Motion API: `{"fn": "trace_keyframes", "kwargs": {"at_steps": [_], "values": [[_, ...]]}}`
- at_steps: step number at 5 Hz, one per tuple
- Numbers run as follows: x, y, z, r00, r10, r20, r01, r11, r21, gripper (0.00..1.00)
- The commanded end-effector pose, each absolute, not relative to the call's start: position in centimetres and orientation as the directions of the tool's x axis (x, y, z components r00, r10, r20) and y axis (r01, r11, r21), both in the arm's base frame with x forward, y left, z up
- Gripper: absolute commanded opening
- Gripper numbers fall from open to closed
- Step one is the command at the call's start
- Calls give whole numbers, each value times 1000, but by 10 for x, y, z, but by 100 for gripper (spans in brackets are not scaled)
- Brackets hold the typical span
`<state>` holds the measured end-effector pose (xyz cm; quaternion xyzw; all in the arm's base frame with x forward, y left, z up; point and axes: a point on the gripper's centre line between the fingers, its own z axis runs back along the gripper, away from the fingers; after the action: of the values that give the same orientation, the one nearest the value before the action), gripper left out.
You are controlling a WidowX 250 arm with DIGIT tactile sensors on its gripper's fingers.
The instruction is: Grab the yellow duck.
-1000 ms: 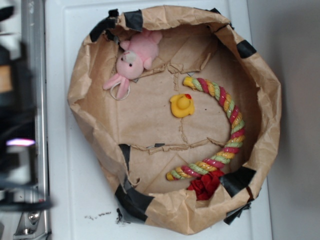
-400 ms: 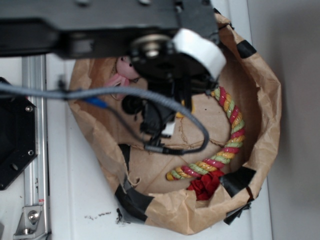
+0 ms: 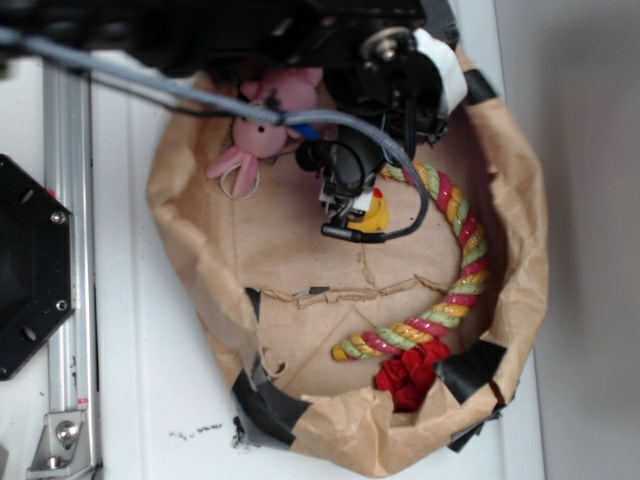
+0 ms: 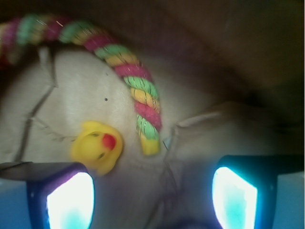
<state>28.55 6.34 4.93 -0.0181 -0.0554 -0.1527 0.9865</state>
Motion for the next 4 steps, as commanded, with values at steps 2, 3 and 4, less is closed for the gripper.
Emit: {"fn": "trace_keyframes", "kwargs": {"at_steps": [2,3,4], "values": [[291,66,64,942,-292,167,295,956,6,100],[291,66,64,942,-292,167,295,956,6,100],[295,57,56,938,-318,138,308,947,87,100]]}}
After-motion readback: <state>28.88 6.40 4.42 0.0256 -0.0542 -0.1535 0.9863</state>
